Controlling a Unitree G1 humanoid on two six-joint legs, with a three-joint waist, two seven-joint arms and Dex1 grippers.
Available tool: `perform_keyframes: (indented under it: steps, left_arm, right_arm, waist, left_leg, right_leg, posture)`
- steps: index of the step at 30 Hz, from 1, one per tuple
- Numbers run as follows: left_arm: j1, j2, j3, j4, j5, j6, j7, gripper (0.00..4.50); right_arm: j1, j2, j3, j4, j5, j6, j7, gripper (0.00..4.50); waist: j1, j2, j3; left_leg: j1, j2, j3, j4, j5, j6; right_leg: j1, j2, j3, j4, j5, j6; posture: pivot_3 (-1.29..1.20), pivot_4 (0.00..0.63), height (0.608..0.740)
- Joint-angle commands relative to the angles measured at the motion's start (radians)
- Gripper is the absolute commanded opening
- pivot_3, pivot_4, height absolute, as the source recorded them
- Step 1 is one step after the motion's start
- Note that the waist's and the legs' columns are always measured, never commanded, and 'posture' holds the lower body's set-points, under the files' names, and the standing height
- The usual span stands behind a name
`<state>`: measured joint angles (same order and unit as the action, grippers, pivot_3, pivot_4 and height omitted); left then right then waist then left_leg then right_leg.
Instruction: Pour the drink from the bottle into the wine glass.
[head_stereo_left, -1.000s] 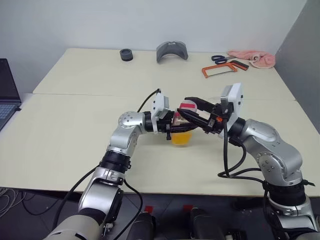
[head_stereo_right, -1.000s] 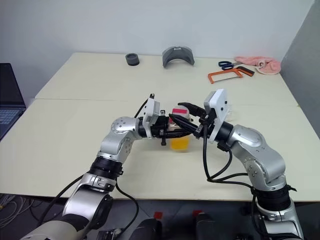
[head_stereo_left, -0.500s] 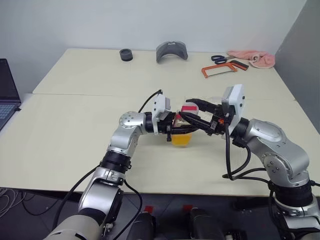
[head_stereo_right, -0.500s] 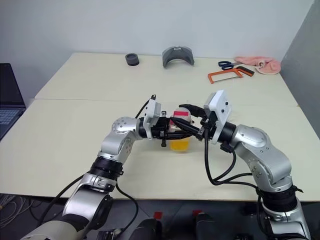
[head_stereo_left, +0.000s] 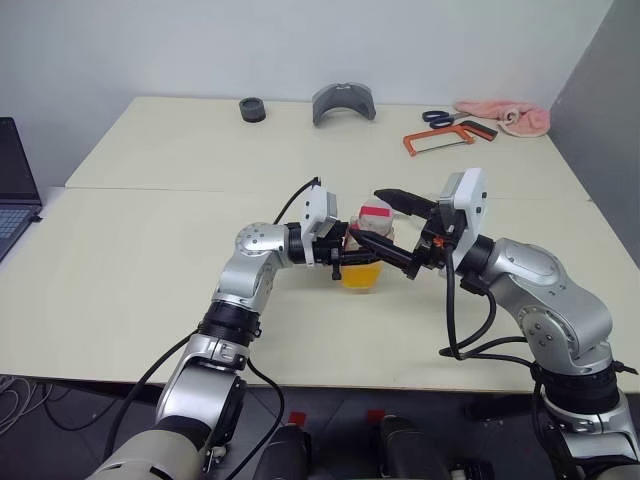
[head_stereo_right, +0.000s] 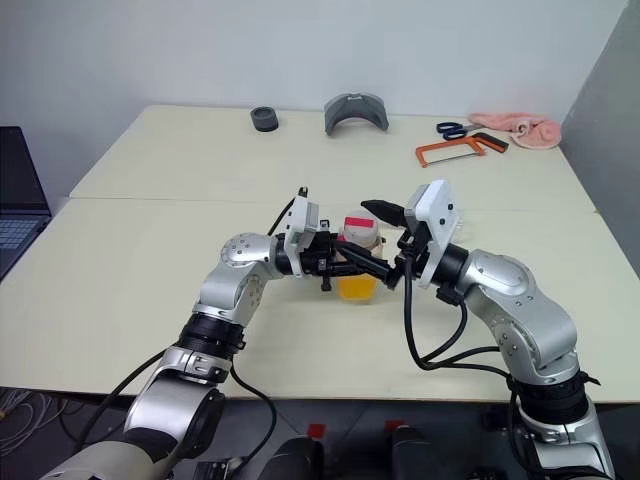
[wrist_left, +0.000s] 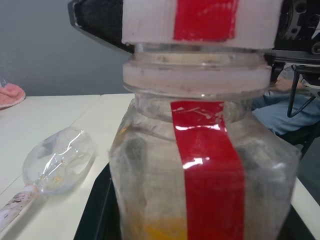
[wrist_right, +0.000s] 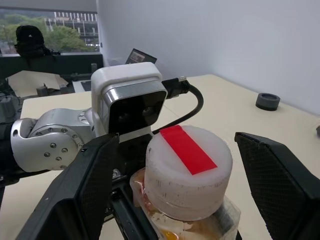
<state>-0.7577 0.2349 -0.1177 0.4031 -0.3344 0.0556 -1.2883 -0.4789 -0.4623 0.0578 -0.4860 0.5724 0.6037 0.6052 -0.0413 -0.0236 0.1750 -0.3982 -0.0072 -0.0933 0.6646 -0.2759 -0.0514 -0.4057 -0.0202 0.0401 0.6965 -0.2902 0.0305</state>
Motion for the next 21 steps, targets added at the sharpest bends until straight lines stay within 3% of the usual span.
perform_keyframes:
  steps: [1, 21]
  left_arm:
    - [-0.012, -0.001, 0.014, -0.015, -0.017, -0.011, 0.001, 1.59]
    - [-0.012, 0.002, 0.013, -0.014, -0.015, -0.012, 0.0, 1.59]
  right_arm:
    - [-0.011, 0.005, -0.039, -0.022, 0.014, -0.006, -0.015, 3.94]
    - [0.013, -0.029, -0.096, -0.015, 0.019, 0.002, -0.017, 3.94]
  waist:
    - [0.0, 0.0, 0.0]
    - [0.0, 0.0, 0.0]
  left_leg:
    - [0.0, 0.0, 0.0, 0.0, 0.0, 0.0]
    - [0.0, 0.0, 0.0, 0.0, 0.0, 0.0]
  right_leg:
    - [0.0, 0.0, 0.0, 0.0, 0.0, 0.0]
    - [0.0, 0.0, 0.0, 0.0, 0.0, 0.0]
  posture:
    - [0.0, 0.15, 0.74]
    - [0.0, 0.15, 0.74]
